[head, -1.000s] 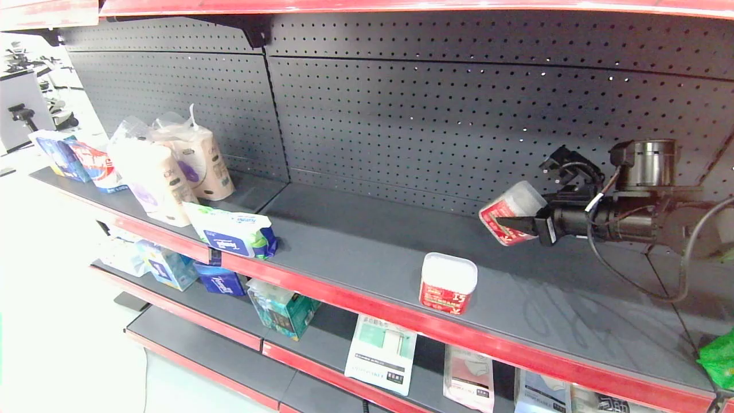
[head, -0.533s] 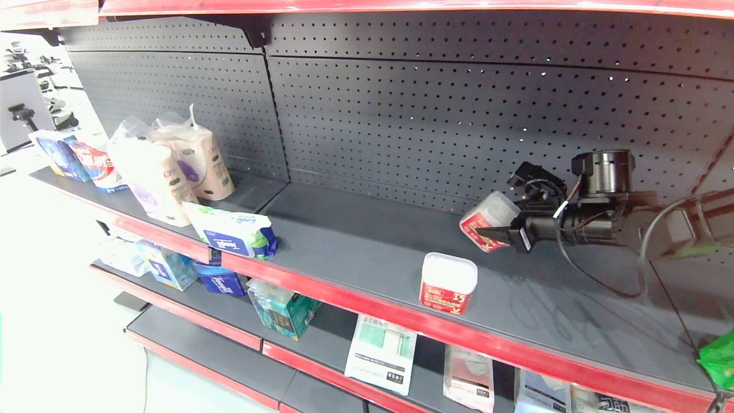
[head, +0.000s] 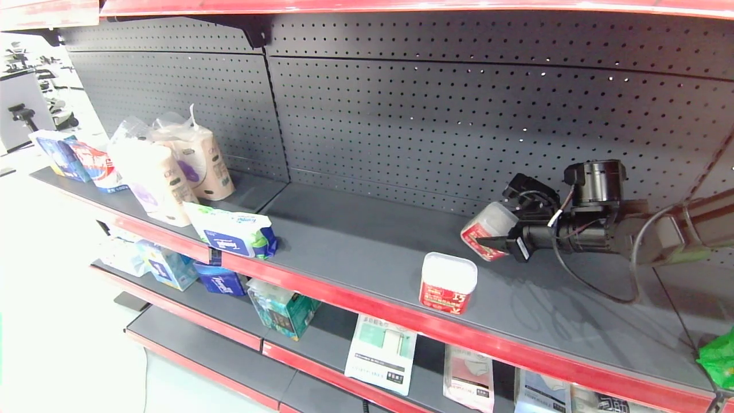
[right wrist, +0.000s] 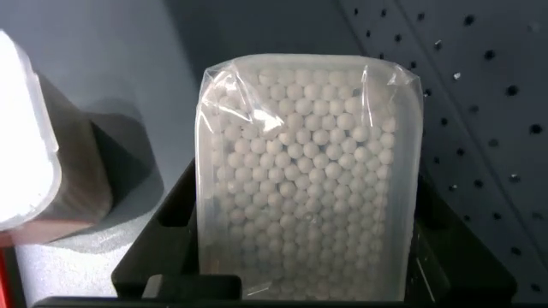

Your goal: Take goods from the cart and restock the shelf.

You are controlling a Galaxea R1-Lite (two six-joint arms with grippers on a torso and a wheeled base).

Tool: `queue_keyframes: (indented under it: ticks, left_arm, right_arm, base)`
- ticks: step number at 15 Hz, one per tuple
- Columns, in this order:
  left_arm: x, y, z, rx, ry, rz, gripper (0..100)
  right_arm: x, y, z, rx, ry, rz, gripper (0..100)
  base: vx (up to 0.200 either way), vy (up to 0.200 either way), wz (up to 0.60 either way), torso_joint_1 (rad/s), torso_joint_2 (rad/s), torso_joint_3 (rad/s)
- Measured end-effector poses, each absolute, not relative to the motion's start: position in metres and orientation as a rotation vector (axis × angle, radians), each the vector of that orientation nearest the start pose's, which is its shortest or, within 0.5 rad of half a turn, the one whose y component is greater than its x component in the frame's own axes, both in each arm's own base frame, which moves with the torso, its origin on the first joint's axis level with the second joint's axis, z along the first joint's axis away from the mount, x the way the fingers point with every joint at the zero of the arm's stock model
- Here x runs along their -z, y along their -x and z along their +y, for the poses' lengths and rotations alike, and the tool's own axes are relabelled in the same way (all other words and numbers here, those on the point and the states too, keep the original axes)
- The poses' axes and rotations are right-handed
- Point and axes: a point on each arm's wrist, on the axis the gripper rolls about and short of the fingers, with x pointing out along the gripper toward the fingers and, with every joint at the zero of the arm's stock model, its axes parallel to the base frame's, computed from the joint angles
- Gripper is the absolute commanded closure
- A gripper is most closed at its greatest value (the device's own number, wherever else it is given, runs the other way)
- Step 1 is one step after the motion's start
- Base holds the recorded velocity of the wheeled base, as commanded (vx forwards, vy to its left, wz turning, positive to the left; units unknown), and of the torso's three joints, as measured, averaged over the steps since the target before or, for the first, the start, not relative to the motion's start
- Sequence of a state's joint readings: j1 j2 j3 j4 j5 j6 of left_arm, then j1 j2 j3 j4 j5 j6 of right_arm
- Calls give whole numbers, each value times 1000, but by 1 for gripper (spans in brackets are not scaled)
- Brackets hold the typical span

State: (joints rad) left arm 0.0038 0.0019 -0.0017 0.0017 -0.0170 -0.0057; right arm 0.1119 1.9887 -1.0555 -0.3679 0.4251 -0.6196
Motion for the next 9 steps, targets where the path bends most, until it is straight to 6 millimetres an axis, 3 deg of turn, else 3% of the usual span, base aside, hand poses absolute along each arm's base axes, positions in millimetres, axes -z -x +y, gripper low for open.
queue_keyframes:
  ticks: [9]
  left_arm:
    - [-76,23,0,13,6,2,0]
  right_arm:
    - [-110,-371,55,-671,516,428,100]
  base:
    - [0,0,0,0,0,0]
